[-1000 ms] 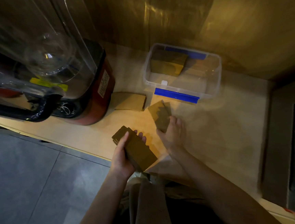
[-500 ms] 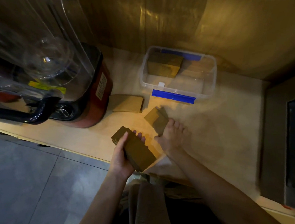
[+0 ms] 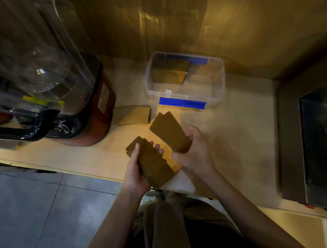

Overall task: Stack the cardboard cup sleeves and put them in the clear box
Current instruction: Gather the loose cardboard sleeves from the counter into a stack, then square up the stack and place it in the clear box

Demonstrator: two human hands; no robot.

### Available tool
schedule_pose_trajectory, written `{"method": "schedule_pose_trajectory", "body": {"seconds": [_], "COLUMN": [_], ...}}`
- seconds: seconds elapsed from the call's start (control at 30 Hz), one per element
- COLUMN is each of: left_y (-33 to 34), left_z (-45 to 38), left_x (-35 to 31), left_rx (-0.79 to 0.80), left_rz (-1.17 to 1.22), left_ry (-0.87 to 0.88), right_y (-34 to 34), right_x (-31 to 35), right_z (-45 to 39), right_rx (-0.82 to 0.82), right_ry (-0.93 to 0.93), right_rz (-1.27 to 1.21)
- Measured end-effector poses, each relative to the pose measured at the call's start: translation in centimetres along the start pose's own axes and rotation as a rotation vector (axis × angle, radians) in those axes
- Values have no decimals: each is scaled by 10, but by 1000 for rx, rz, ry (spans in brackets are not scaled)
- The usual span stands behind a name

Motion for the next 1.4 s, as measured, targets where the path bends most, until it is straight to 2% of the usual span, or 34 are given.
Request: {"method": "schedule_pose_trajectory", "body": {"seconds": [0.17,0.4,0.6,0.7,0.8,0.87,0.97,1.1,1.23,1.3,1.4], "left_y": [14,32,44,50,59,66,72,74,67,58,48], "left_z": [6,10,11,9,9,11,14,12,6,-3,-18], "left_x": [5,16,15,12,8,8,12,15,2,-8,-11], "left_rx": [129,310,335,308,285,271,251,267,267,209,148], "left_rz": [-86,-26,-21,-22,-44,-86,-197,-349,-571,-722,-998], "left_ry": [22,-38,-36,-25,2,31,74,133,196,270,409], "right_y": [-2,-7,-17,-28,-32,-19,-6,-4,-20,-31,-41], "right_x": [19,21,16,2,-23,-30,-26,-33,-47,-54,-67], "right_z": [39,64,66,63,65,70,74,70,57,47,30], "right_rx": [109,101,134,56,-62,85,302,338,301,224,117], "right_ry": [-16,-82,-109,102,546,802,926,862,722,612,428], "right_rz": [9,99,46,-216,-632,-905,-1110,-1141,-1013,-880,-507]}}
Point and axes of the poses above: each hand's wrist, its own z-axis away from the middle knuckle, its own y-axis out of the palm, x = y × z, the point moved 5 cm from there along -z, towards the middle knuckle, and after that the axes turned 10 degrees about -x, right-handed, at the moved point
